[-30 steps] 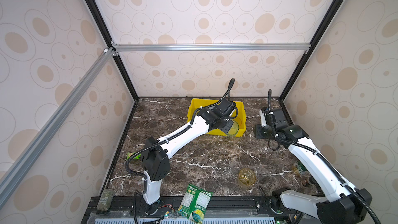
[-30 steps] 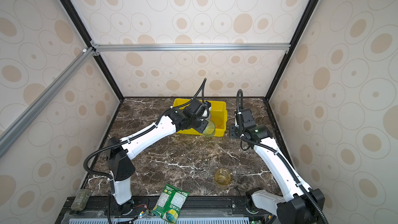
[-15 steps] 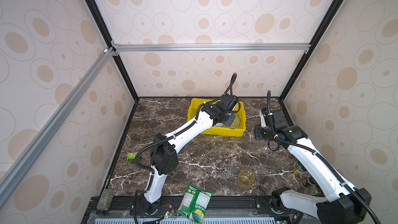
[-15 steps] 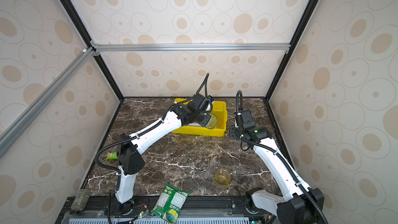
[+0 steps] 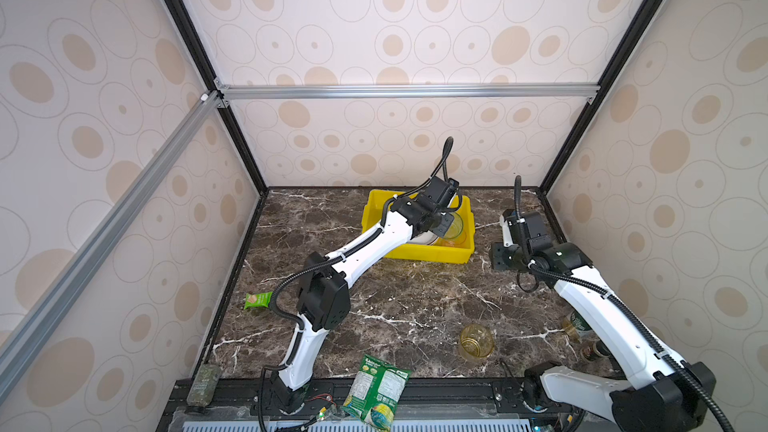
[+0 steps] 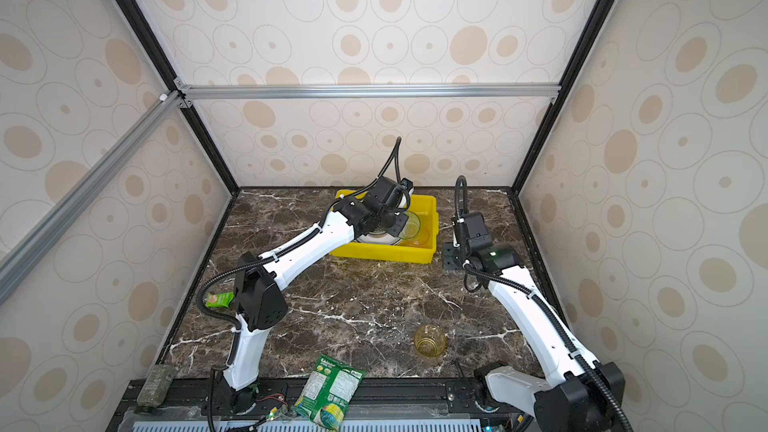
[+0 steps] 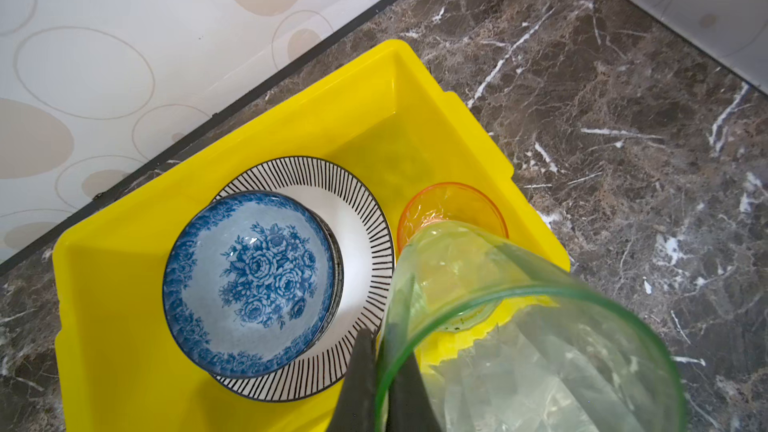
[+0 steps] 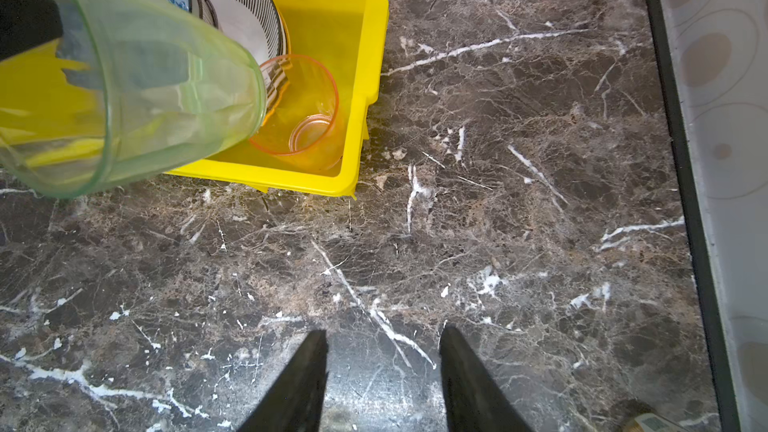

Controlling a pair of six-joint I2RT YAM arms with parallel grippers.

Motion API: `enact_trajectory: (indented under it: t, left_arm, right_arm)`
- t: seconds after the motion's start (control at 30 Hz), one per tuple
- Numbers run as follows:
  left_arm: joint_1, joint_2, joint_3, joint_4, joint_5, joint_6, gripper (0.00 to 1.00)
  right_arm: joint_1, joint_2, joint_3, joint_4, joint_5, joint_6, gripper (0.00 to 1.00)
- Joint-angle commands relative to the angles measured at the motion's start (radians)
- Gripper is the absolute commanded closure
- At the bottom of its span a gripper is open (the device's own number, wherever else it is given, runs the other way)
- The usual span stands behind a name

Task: Place the mixed dishes into the plastic bin
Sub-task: 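Lift the green cup and carry it over the bin with the left gripper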

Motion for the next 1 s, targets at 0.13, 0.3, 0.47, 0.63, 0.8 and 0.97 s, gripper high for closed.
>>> enact_trajectory:
  t: [0.13, 0.3, 0.47, 0.63, 0.8, 0.97]
  left_arm:
    - [0.013, 0.049, 0.081, 0.063, 0.012, 0.030, 1.00]
    - [0.017, 0.077, 0.097, 0.080, 0.027, 0.026, 1.00]
    - [0.021, 0.105, 0.118, 0.089, 0.037, 0.020, 1.00]
    - [0.025, 0.129, 0.130, 0.094, 0.043, 0.015, 1.00]
    - [0.026, 0.145, 0.140, 0.086, 0.044, 0.010, 1.00]
    - [0.029, 0.152, 0.144, 0.073, 0.046, 0.008, 1.00]
  right_arm:
    - [0.002, 0.005, -0.004, 0.008, -0.013, -0.015, 0.53]
    - [0.002, 0.005, 0.000, 0.007, -0.013, -0.015, 0.53]
    - [0.001, 0.002, 0.002, 0.005, -0.017, -0.016, 0.53]
    - [0.002, -0.001, 0.002, 0.004, -0.020, -0.018, 0.53]
    - [0.002, -0.003, 0.002, 0.004, -0.024, -0.017, 0.53]
    - [0.002, -0.006, -0.001, 0.008, -0.028, -0.017, 0.53]
